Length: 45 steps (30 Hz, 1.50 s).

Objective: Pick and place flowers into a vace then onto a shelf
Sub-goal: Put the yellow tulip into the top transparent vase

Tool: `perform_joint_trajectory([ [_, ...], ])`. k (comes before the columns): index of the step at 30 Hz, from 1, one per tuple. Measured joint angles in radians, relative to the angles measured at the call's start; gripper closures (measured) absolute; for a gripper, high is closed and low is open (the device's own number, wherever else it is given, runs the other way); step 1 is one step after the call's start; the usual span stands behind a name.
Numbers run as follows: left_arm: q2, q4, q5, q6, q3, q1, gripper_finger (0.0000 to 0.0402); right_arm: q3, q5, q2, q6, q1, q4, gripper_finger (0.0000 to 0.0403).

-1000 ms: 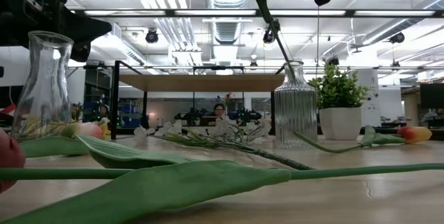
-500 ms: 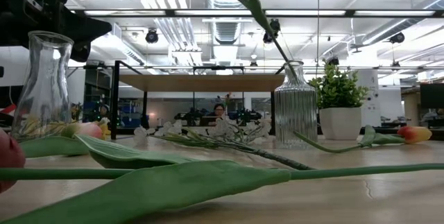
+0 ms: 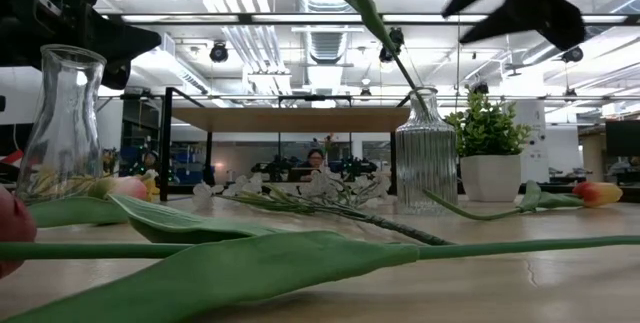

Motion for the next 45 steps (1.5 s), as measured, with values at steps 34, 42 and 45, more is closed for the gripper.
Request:
perform_joint_trajectory([
  [34,0.000,0.024,0.000,0.000,0.002,0.000,0.0398,-0.097,-0.380,0.002,0.598,-0.046,-0.410,0.0130],
  [42,0.000,0.024,0.000,0.000,0.002,0.000,0.0398,-0.162,-0.383,0.002,0.629,-0.109,-0.321,0.0098],
  [45,0.000,0.024,0.000,0.000,0.002,0.000,0.0398,-0.190,-0.389,0.005,0.630,-0.136,-0.269,0.0098],
])
